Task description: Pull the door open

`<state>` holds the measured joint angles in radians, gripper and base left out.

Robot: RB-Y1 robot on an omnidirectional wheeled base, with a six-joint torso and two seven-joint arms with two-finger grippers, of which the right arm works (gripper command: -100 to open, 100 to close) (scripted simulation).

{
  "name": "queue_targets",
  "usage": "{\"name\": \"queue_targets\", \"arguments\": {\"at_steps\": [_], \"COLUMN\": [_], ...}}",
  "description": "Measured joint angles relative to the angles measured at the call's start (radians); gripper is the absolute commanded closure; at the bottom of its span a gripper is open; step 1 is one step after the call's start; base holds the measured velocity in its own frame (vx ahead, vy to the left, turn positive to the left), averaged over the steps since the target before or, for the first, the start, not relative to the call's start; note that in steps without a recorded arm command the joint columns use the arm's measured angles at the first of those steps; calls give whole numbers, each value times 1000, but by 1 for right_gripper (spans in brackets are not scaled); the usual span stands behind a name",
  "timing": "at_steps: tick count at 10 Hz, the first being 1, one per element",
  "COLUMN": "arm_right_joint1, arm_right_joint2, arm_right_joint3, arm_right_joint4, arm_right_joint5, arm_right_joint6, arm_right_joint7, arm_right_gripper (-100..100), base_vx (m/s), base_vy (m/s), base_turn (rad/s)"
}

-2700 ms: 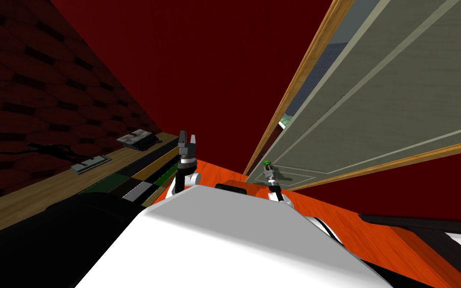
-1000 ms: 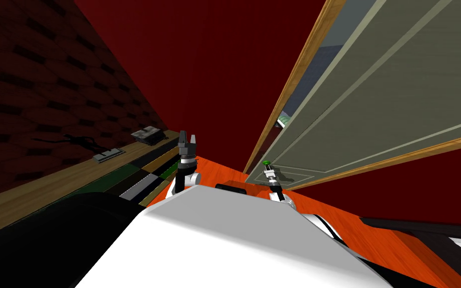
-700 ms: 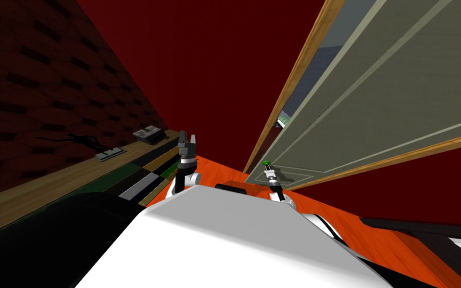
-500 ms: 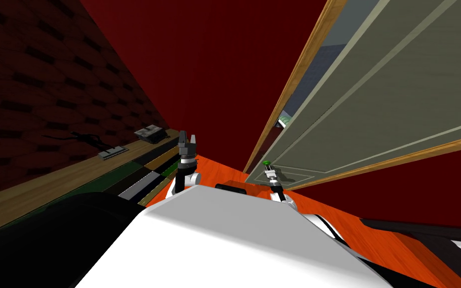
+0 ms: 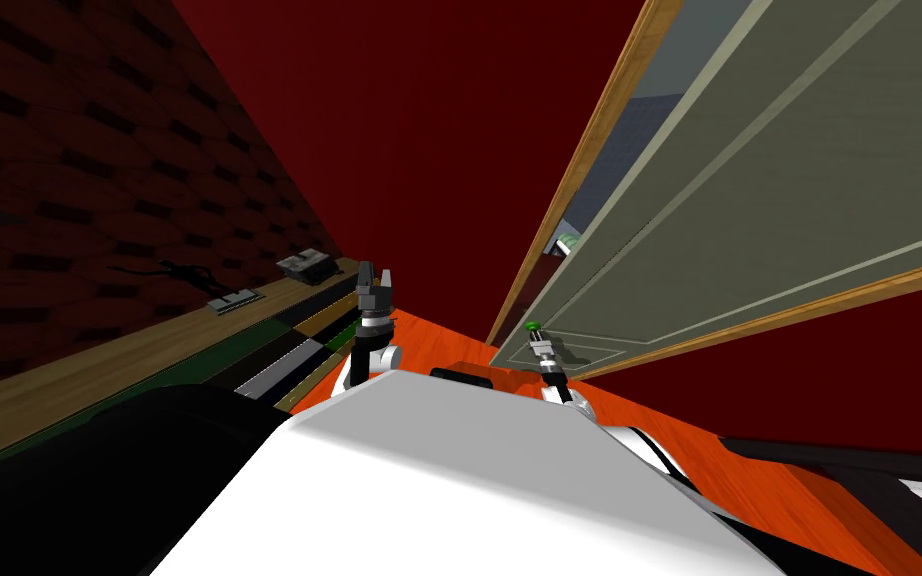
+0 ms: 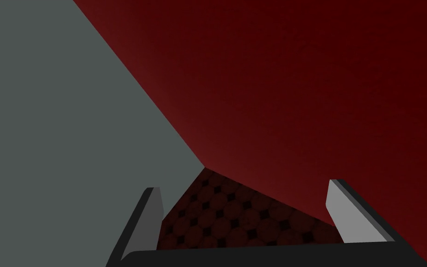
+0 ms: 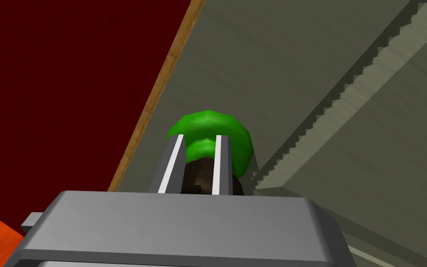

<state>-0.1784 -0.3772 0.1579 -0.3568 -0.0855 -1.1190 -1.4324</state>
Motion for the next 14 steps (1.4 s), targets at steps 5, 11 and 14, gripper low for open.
{"name": "queue_targets", "arguments": {"at_steps": [5,11,14], "arm_right_joint1": [41,5,23], "arm_right_joint2": [-14,-18,-21], "arm_right_joint3": [8,20,26], "arm_right_joint4": [-89,-19,-41], "arm_right_joint5": [-5,-8,-11], "arm_right_joint6": [42,7,13], "arm_right_joint7": [-63,-139,-186], "arm_right_gripper": [100,100,100], "base_vx": [-12,-34,-21], "base_vy": [-4,-15,-8], "base_turn": [-5,26,0]}}
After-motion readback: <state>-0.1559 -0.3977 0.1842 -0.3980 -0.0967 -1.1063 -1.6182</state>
